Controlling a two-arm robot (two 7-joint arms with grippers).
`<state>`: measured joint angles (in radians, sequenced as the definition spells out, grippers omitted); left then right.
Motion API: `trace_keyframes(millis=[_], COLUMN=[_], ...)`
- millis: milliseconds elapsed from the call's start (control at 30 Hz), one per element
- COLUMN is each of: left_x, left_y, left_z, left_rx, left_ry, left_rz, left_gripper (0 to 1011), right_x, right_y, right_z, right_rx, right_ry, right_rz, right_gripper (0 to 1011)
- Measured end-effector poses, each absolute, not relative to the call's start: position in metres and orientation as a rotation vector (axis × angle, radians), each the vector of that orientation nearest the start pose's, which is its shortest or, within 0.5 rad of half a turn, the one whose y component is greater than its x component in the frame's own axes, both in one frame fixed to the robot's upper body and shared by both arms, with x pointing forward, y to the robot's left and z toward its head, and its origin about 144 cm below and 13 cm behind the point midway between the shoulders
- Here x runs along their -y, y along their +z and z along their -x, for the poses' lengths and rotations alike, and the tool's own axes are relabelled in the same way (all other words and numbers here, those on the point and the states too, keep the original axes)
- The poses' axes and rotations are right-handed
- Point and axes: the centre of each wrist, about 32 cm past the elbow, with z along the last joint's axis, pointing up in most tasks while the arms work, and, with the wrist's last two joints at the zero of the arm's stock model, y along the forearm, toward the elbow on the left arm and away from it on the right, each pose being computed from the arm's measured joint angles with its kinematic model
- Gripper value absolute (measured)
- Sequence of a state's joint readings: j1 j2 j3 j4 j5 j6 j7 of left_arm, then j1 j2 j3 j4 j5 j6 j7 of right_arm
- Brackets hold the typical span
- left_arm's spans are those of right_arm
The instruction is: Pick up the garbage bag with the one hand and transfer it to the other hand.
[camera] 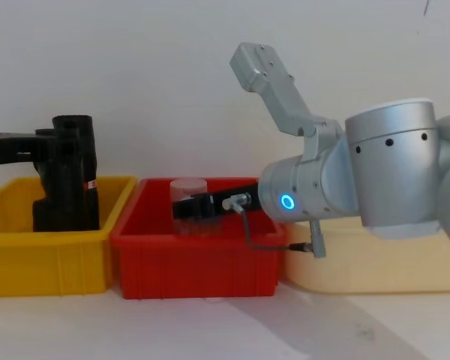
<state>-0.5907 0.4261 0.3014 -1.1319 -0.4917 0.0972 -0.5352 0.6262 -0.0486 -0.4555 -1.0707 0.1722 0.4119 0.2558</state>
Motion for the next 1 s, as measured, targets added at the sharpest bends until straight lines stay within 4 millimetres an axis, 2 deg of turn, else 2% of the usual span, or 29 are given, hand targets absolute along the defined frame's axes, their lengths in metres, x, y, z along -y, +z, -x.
trace_keyframes(millis=[667, 1000], left_x=[-0.327, -0.3271], left_y=[1.239, 1.239], left_z=[-0.6045, -0.6045], left_rx=[-0.012, -0.012], left_ry=[0.968, 0.968], left_rz=[-0.039, -0.038], left_gripper=[343, 339], right_x=[0.0801, 0.0801], right_y=[1.2271, 1.227], right_z=[-0.5984, -0.5984], right_rx=[-0.175, -0.175], right_ry=[-0.897, -0.897], right_rz=[0.289, 0.289], right_gripper=[656, 656])
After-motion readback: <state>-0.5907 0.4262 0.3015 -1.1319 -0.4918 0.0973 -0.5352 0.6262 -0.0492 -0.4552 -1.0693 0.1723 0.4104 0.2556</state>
